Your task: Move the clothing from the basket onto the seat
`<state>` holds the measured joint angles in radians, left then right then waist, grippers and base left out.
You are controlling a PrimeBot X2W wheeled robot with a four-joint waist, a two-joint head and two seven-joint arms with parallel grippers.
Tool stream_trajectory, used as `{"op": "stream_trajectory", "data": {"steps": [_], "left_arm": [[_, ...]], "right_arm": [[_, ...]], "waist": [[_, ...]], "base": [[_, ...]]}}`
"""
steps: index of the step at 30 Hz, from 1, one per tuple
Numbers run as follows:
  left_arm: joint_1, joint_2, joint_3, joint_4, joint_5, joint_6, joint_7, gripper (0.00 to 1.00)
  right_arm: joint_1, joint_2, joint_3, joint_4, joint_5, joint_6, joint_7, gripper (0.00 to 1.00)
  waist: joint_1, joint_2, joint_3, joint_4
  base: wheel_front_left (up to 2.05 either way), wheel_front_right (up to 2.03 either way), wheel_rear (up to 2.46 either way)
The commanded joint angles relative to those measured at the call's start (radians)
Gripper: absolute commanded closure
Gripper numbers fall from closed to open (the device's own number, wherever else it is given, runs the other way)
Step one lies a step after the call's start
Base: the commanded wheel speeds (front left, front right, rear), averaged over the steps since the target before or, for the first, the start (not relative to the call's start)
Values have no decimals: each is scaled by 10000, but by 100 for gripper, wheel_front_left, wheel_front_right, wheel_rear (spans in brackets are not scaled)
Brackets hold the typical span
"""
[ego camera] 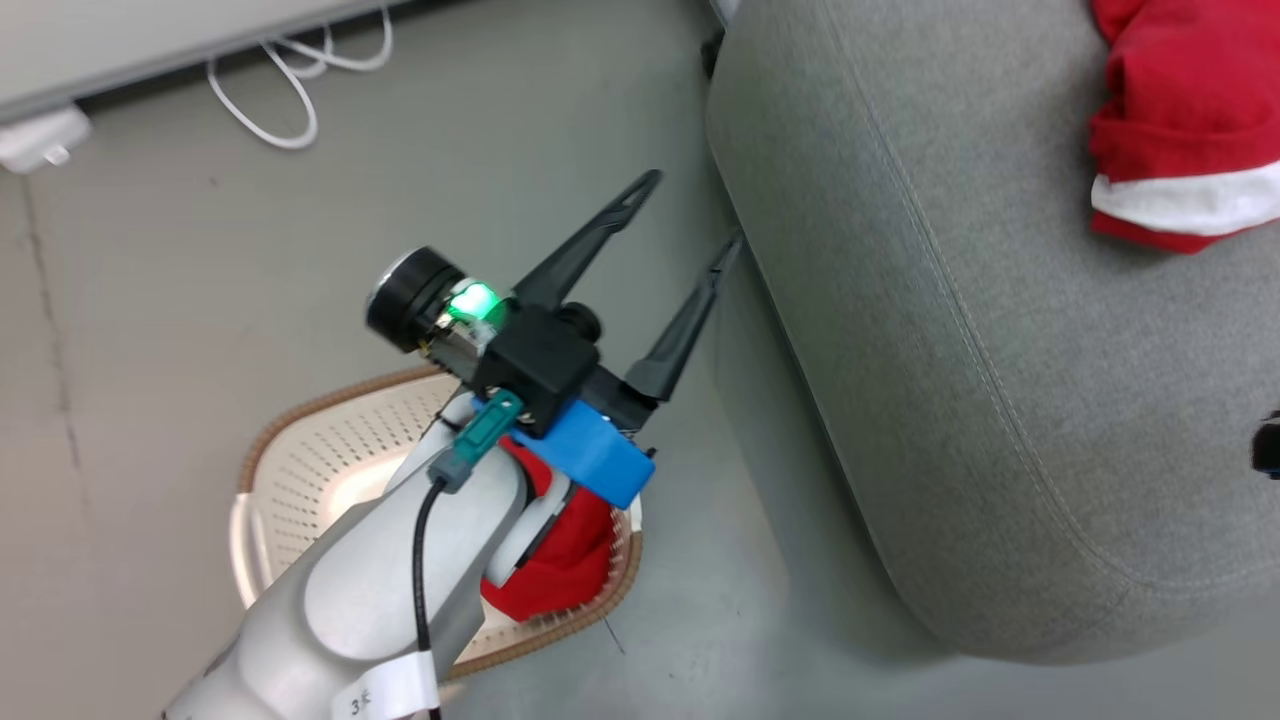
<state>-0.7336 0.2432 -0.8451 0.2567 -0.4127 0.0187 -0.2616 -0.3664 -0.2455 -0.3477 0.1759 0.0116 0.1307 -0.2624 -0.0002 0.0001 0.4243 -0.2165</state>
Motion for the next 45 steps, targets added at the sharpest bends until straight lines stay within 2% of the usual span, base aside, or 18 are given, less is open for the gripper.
{"op": "stream_trajectory", "data": {"steps": [1, 12, 20, 31, 35, 45], "left_arm": [[347, -38, 364, -62, 103, 91, -46, 0], [2328, -384, 3034, -197, 782, 139, -48, 0], [3856, -705, 4875, -363, 1377, 8, -46, 0], [5931, -1238, 6873, -881, 2160, -556, -48, 0], [6412, -1457, 7299, -942, 2408, -814, -49, 0], [6951, -1752, 8081, -1079, 2782, -1141, -49, 0]], "right_arm": [[109, -65, 347, -105, 87, 1, -38, 0], [334, 164, 2860, -252, 228, 1, -38, 0], [685, 504, 3748, -79, 321, 1, -37, 0], [1927, 1178, 3705, 261, 578, 1, -38, 0], [2338, 1323, 3502, 262, 611, 1, -38, 0], [2997, 1509, 3245, 217, 563, 1, -38, 0]], "waist": [[2, -1, -682, 372], [2, -1, -2112, 1378], [2, -1, -3028, 1881], [2, -1, -3998, 1987], [2, -1, -4138, 2001], [2, -1, -4332, 2005]], "base": [[0, 0, 0], [0, 0, 0], [0, 0, 0], [0, 0, 0], [0, 0, 0], [0, 0, 0]]}}
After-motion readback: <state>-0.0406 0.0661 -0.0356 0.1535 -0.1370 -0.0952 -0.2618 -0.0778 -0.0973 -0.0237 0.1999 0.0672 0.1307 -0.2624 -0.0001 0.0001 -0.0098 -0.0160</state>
